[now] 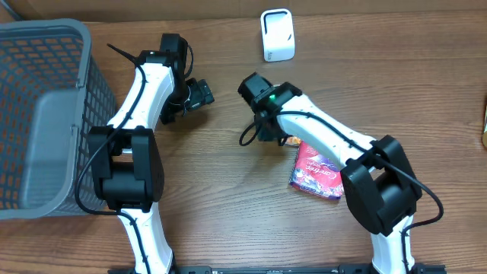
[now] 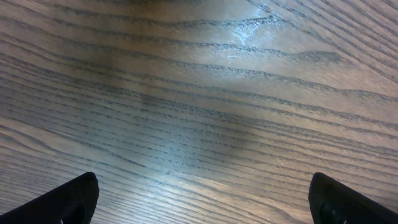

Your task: Scan the item barcode

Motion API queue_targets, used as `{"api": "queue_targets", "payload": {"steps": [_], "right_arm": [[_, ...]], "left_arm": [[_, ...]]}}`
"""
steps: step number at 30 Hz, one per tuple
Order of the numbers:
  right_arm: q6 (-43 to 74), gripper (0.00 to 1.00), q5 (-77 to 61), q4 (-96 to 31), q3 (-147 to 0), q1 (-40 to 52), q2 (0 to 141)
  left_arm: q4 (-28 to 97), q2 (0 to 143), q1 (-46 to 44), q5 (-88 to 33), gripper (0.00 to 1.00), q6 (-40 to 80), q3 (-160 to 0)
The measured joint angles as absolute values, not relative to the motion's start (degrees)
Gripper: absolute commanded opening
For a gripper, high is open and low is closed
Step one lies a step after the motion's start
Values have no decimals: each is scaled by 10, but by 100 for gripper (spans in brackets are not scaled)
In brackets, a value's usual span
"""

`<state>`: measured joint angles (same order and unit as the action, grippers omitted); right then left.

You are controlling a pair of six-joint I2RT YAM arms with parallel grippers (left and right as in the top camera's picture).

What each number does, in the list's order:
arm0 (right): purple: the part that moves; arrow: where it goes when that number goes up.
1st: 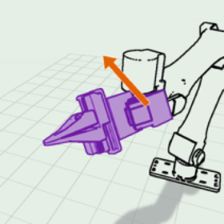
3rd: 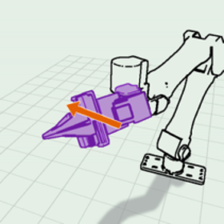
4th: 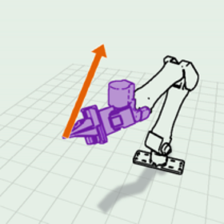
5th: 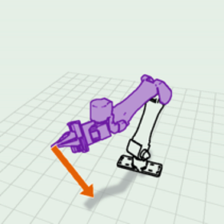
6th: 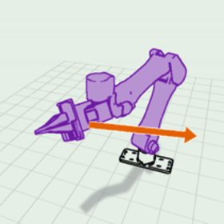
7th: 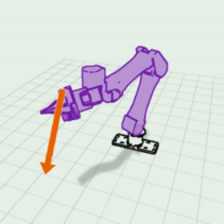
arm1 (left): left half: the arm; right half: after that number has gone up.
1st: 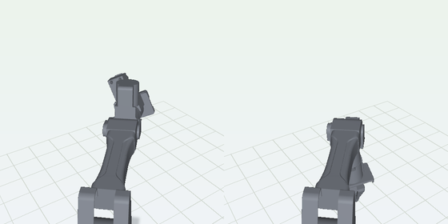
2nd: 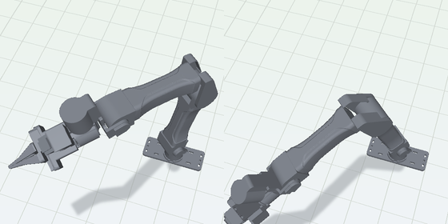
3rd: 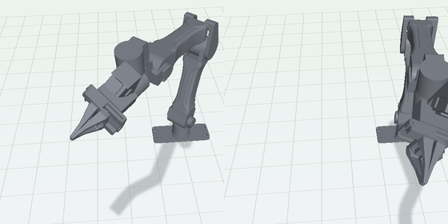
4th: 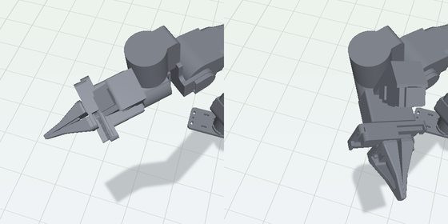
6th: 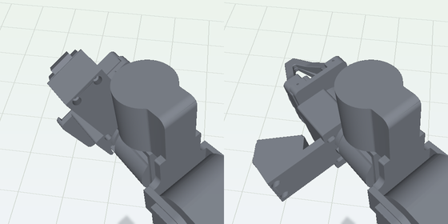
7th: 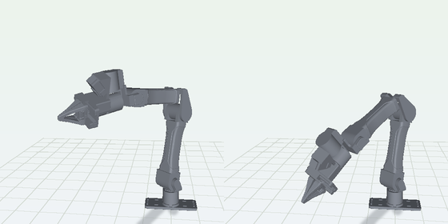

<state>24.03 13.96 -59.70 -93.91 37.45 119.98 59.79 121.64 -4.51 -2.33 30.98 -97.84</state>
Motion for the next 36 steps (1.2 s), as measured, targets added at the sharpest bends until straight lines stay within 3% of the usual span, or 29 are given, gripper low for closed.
{"api": "queue_targets", "payload": {"steps": [9, 13, 17, 26, 30, 36], "right_arm": [[263, 33, 190, -600, -937, 372, 1238], [264, 22, 198, -602, -937, 372, 1255], [270, 4, 206, -603, -937, 372, 1255], [268, 4, 190, -683, -980, 371, 1258], [260, 4, 123, -711, -1055, 365, 1261], [194, 4, -123, -682, -1134, 325, 1261]], "left_arm": [[598, 1216, -45, -23, 100, 310, -978], [598, 1216, -45, -23, 100, 310, -978], [598, 1216, -45, -23, 100, 310, -978], [598, 1216, -45, -23, 100, 310, -978], [598, 1216, -45, -23, 100, 310, -978], [598, 1216, -45, -23, 100, 310, -978]]}}
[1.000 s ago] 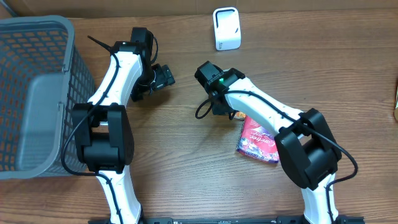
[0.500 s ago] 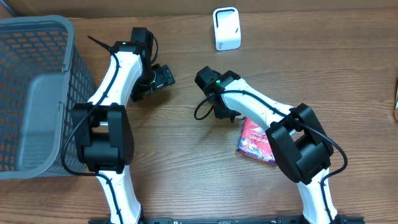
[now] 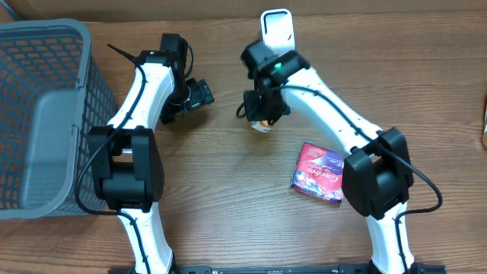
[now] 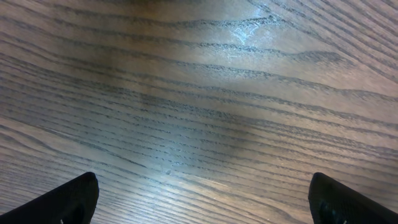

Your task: Scan the item barcode

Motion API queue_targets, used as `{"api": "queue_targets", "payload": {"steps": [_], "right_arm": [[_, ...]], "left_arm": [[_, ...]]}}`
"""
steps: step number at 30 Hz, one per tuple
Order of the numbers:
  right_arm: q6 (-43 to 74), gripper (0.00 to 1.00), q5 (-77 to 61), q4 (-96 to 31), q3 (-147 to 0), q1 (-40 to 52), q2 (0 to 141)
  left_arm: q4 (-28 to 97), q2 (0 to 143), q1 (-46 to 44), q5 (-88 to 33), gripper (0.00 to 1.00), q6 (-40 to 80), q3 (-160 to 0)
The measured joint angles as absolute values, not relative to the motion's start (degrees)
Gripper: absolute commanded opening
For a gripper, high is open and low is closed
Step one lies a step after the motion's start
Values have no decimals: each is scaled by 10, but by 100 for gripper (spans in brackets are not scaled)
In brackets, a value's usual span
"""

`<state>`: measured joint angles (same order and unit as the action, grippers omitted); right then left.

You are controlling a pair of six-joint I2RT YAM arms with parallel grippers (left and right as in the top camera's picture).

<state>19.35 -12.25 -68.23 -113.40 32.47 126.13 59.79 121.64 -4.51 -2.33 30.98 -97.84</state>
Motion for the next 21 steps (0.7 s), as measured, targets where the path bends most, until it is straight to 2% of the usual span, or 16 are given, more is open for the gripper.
{"api": "queue_targets", "payload": {"steps": [5, 9, 14, 18, 21], "right_arm": [[165, 4, -282, -635, -1112, 300, 1262], [157, 4, -411, -550, -1032, 300, 1263], [166, 4, -504, -474, -944, 302, 1274], [175, 16, -527, -454, -900, 299, 1280], [183, 22, -519, -461, -893, 291, 1281]], "left_arm": [[598, 1216, -45, -23, 100, 310, -978], [598, 1216, -45, -23, 100, 310, -978], [598, 1216, -45, -23, 100, 310, -978], [598, 1216, -45, -23, 100, 310, -978], [598, 1216, -45, -23, 100, 310, -978]]}}
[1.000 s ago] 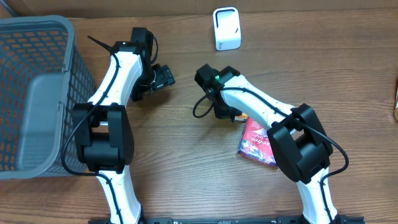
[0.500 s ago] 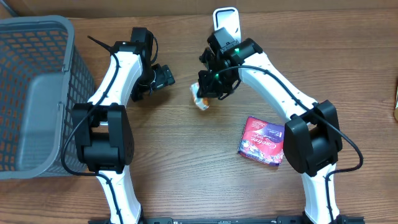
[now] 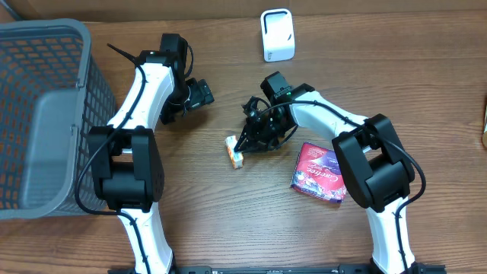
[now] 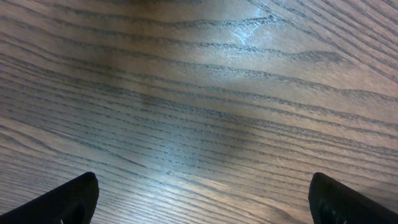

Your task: Scan the item barcode

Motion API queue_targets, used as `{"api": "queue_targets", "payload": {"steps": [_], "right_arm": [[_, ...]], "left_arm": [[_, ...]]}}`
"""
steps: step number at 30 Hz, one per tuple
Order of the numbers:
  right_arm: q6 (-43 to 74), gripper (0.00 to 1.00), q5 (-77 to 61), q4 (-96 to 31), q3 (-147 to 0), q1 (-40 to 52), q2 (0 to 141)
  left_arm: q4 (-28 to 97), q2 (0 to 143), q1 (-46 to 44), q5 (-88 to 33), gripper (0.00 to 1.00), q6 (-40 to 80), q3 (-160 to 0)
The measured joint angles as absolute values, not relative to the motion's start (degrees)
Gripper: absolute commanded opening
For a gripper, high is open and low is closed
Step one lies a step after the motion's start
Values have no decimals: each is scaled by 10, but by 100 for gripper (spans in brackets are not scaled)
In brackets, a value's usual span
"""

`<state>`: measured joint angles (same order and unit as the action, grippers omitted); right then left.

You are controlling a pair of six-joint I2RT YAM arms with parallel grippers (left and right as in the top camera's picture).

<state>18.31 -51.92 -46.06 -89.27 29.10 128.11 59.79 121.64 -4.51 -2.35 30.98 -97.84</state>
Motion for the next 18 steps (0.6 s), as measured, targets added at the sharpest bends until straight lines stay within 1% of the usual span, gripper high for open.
{"api": "queue_targets", "payload": {"steps": [2, 6, 10, 18], "right_arm": [[189, 33, -504, -462, -893, 281, 1281], [197, 39, -458, -477, -893, 254, 1281], [196, 39, -400, -524, -896, 225, 1281], [119, 37, -349, -642, -983, 203, 1281]], "left_arm": [[598, 1216, -45, -23, 100, 310, -978], [598, 1216, -45, -23, 100, 310, -978], [598, 1216, -45, -23, 100, 310, -978], [598, 1216, -45, -23, 100, 310, -978]]}}
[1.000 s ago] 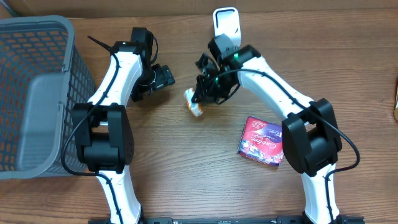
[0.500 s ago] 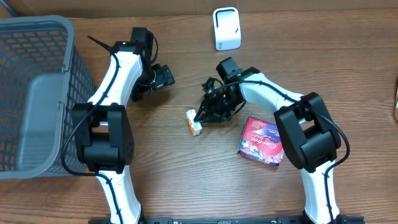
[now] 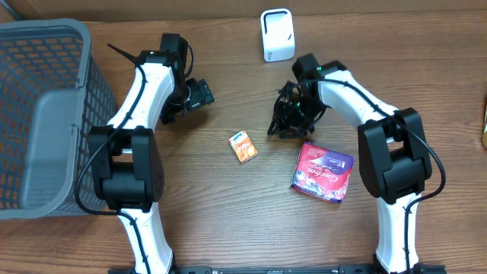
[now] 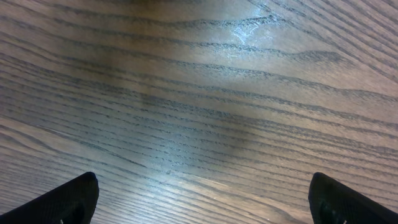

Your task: Scan the item barcode

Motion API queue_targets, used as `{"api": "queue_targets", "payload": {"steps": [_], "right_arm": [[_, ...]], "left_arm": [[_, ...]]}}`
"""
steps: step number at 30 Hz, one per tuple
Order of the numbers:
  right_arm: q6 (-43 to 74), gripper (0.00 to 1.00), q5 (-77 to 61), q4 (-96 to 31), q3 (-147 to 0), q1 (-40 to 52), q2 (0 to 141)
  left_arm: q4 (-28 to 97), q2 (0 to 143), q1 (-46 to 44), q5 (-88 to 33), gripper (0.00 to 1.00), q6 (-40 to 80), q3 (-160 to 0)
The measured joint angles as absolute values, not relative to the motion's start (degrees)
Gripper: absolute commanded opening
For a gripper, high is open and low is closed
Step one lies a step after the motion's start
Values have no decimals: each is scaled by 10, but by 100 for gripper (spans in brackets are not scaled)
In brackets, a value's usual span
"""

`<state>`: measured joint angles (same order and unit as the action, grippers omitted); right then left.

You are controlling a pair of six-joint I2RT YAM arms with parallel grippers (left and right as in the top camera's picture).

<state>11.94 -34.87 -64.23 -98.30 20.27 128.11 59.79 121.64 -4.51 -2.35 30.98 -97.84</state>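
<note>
A small orange box (image 3: 243,147) lies flat on the wooden table, free of both grippers. The white barcode scanner (image 3: 277,34) stands at the back edge. My right gripper (image 3: 284,129) hovers to the right of the box, by the upper left corner of a red snack packet (image 3: 321,171); its fingers look spread with nothing between them. My left gripper (image 3: 201,94) hangs further left and back, well away from the box. In the left wrist view its two dark fingertips (image 4: 68,199) sit wide apart over bare wood, so that gripper (image 4: 202,202) is open.
A grey mesh basket (image 3: 46,114) fills the left side of the table. The edge of another object (image 3: 484,122) shows at the far right.
The right gripper was right beside the small orange box and is now further right and back, apart from it. The box now lies flat with its orange face up. The left arm is unchanged.
The right gripper was first low near the red packet. Then it held the small box up in front of the white scanner. After that the box was down on the table left of the packet with the gripper beside it, and now the gripper stands clear.
</note>
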Motion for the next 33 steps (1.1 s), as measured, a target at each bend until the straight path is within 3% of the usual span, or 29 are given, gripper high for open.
{"api": "queue_targets", "payload": {"steps": [11, 27, 30, 33], "right_arm": [[-3, 34, -351, -630, -1003, 258, 1281], [46, 33, -332, -549, -935, 297, 1281], [56, 26, -329, -548, -934, 297, 1281], [67, 25, -328, -547, -934, 297, 1281]], "left_arm": [[598, 1216, -45, -23, 100, 310, -978], [598, 1216, -45, -23, 100, 310, -978], [598, 1216, -45, -23, 100, 310, -978], [598, 1216, -45, -23, 100, 310, -978]]}}
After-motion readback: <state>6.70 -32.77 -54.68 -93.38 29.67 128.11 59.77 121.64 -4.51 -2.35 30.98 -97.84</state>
